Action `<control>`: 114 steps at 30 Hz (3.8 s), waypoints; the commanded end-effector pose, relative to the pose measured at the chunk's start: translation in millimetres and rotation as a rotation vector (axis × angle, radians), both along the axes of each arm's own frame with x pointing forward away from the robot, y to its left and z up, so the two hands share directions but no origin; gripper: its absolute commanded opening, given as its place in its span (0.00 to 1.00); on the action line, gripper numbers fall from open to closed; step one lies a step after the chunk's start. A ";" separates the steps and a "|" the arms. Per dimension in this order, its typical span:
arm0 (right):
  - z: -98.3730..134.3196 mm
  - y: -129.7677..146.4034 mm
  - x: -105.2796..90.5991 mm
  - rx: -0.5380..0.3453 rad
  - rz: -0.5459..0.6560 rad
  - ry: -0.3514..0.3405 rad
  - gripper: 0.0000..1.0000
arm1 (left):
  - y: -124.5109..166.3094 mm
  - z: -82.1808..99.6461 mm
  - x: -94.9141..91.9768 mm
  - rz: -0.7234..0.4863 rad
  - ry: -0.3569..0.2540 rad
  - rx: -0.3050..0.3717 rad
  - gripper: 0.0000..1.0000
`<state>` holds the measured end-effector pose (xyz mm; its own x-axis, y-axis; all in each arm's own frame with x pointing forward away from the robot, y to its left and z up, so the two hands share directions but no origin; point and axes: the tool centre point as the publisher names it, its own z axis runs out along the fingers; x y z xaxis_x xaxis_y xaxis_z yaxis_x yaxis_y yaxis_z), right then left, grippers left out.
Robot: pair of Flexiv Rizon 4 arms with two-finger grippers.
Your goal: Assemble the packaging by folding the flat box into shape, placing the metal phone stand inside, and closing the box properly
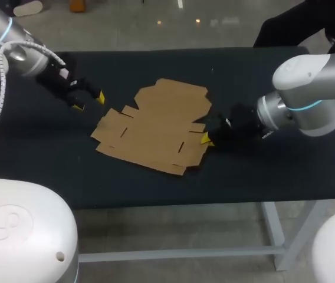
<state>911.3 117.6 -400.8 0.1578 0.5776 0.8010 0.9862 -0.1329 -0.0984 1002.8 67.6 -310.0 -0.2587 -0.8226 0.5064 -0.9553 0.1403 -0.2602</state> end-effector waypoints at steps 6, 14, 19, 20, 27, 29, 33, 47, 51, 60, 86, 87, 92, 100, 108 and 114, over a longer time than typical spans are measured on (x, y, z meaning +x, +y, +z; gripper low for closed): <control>-1.9 -5.5 14.6 0.010 0.113 0.030 0.00 | -4.3 4.3 -8.0 0.037 0.037 0.001 1.00; -2.1 -9.2 17.1 -0.009 0.146 0.039 0.94 | -5.8 5.1 -10.5 0.033 0.100 0.006 1.00; -0.7 -13.5 13.3 -0.031 0.141 0.040 1.00 | -4.2 8.9 -10.5 0.032 0.128 0.018 1.00; -0.3 -14.3 12.6 -0.037 0.139 0.041 1.00 | -3.5 9.9 -10.8 0.032 0.129 0.019 1.00; 3.6 -13.0 -0.9 -0.093 0.072 0.037 1.00 | 5.1 16.3 -10.5 0.045 0.128 0.015 1.00; 4.6 -13.0 -5.0 -0.099 0.042 0.027 1.00 | 6.8 16.7 -10.2 0.050 0.130 0.012 1.00; 6.9 -11.9 -11.6 -0.103 -0.012 0.002 0.95 | 7.9 16.8 -10.3 0.053 0.131 0.008 1.00; 8.8 -8.9 -26.6 -0.100 -0.111 -0.049 0.49 | 12.0 14.1 -12.2 0.049 0.136 0.004 1.00; 3.7 -4.3 -25.1 -0.101 -0.127 -0.047 0.47 | 12.9 12.6 -12.6 0.047 0.137 0.002 1.00; -4.7 4.4 -19.5 -0.125 -0.160 -0.042 0.43 | 16.2 11.2 -13.4 0.047 0.138 0.002 1.00; 5.1 -14.1 -11.5 -0.046 0.037 -0.103 0.00 | 15.2 13.0 -11.3 0.057 0.128 -0.004 1.00; 5.4 -15.0 -11.0 -0.042 0.051 -0.104 0.00 | 14.8 13.2 -11.3 0.057 0.128 -0.003 1.00; 6.1 -18.8 -7.7 -0.024 0.106 -0.116 0.00 | 12.8 14.8 -11.6 0.056 0.126 0.001 1.00; 7.1 -19.6 -3.2 -0.023 0.174 -0.135 0.00 | 9.5 16.5 -13.0 0.055 0.123 0.007 1.00; 1.8 -23.6 0.9 0.002 0.200 -0.121 0.00 | 9.1 14.6 -12.8 0.054 0.127 0.002 1.00; 0.5 -22.4 4.4 -0.015 0.166 -0.125 0.00 | 7.8 13.7 -11.7 0.047 0.128 0.001 1.00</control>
